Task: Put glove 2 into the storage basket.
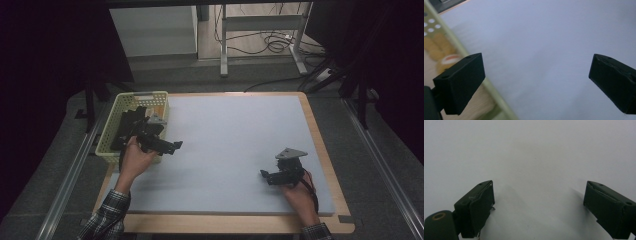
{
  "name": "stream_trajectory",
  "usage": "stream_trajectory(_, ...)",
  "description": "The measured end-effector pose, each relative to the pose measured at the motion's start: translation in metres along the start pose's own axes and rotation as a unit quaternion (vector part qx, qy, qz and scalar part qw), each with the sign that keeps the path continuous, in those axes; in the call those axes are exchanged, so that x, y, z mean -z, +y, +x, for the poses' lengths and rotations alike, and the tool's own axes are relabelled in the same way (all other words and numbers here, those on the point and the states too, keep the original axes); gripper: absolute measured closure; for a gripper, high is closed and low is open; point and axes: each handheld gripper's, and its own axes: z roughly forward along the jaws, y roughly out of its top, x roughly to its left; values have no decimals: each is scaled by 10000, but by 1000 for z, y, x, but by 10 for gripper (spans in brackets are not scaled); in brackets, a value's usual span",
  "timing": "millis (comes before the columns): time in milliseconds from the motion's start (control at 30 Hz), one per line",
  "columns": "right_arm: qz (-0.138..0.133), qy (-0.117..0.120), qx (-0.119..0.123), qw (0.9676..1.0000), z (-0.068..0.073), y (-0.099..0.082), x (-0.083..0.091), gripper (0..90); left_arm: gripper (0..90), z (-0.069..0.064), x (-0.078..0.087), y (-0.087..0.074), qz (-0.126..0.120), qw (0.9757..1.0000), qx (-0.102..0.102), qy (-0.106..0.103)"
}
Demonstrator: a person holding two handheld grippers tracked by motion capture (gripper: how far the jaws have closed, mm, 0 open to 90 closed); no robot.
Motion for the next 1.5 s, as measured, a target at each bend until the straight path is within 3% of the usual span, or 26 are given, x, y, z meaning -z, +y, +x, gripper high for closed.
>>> stream_trajectory(400,3,-3,5,10000,0,0,0,94,7,-46,-17,4,-110,9981,-410,-442)
stream_trajectory(533,4,-1,4,10000,0,0,0,94,7,-61,-22,-1,-114,9968,-502,-613)
stream_trajectory(700,8,1,-8,10000,0,0,0,94,7,-73,-31,-11,-75,9958,-634,-650)
stream_trajectory(933,7,3,-10,10000,0,0,0,94,5,-82,-39,-26,-89,9949,-678,-737)
stream_trajectory(1067,7,-1,-2,10000,0,0,0,94,3,-86,-48,-43,-69,9947,-682,-771)
stream_trajectory(1333,5,-4,6,10000,0,0,0,94,1,-87,-65,-70,236,9952,-646,-696)
stream_trajectory(1500,0,-10,13,10000,0,0,0,94,0,-87,-67,-73,237,9956,-580,-692)
